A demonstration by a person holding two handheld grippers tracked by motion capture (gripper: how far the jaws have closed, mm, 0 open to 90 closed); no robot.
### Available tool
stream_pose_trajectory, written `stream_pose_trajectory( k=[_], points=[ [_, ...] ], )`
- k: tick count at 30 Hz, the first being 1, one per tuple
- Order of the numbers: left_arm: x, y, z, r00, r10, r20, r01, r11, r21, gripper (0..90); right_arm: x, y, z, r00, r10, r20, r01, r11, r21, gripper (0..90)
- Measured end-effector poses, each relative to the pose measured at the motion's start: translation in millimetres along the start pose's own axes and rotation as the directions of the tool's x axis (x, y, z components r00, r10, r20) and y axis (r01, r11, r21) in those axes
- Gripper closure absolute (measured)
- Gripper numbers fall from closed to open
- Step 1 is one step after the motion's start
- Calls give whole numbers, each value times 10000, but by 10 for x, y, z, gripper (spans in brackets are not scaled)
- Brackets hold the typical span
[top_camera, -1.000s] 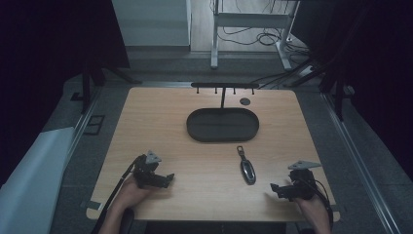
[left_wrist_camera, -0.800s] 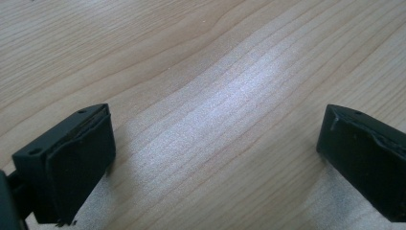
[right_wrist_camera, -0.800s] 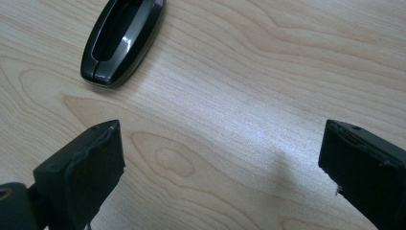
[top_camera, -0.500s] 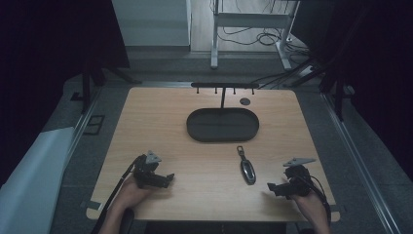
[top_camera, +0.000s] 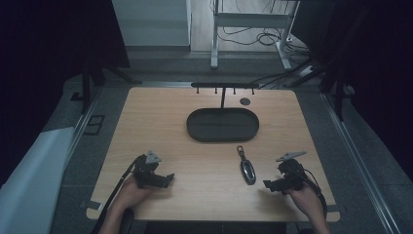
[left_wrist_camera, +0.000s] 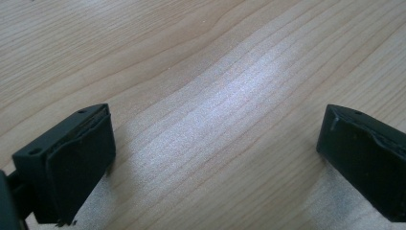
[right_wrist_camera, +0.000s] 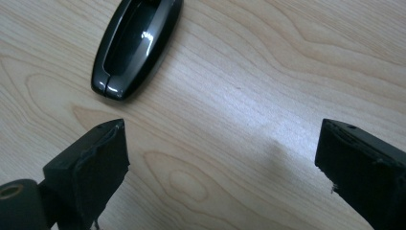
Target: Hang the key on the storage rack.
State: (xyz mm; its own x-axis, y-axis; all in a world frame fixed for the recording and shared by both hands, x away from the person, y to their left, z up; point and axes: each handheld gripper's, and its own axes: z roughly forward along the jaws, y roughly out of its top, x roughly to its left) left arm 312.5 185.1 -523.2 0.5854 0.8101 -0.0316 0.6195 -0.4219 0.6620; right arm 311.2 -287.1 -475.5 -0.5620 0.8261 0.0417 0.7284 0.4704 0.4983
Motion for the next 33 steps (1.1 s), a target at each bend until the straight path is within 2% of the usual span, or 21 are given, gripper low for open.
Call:
stream_pose_trajectory(
  k=[7, 19, 24, 28, 33],
  points=[
    [0, 0, 0, 10000, 3, -1, -3, 10000, 2, 0, 18, 114, 36, 10000, -21, -35, 23, 9983, 589, 45],
    [0, 0, -1, 10000, 2, 2, -2, 10000, 5, 0, 32, 297, 88, 9993, -117, -355, 151, 9951, 977, 25],
    [1, 1, -2, 10000, 6, 6, -6, 10000, 23, 0, 67, 376, 122, 9989, -310, -356, 356, 9902, 1349, 21],
    [0, 1, -2, 10000, -3, 5, 3, 10000, 24, 0, 95, 436, 130, 9982, -419, -419, 476, 9883, 1451, 23],
    [0, 1, -2, 10000, -4, 3, 4, 10000, 20, 0, 137, 561, 142, 9975, -479, -514, 559, 9841, 1687, 90]
  ],
)
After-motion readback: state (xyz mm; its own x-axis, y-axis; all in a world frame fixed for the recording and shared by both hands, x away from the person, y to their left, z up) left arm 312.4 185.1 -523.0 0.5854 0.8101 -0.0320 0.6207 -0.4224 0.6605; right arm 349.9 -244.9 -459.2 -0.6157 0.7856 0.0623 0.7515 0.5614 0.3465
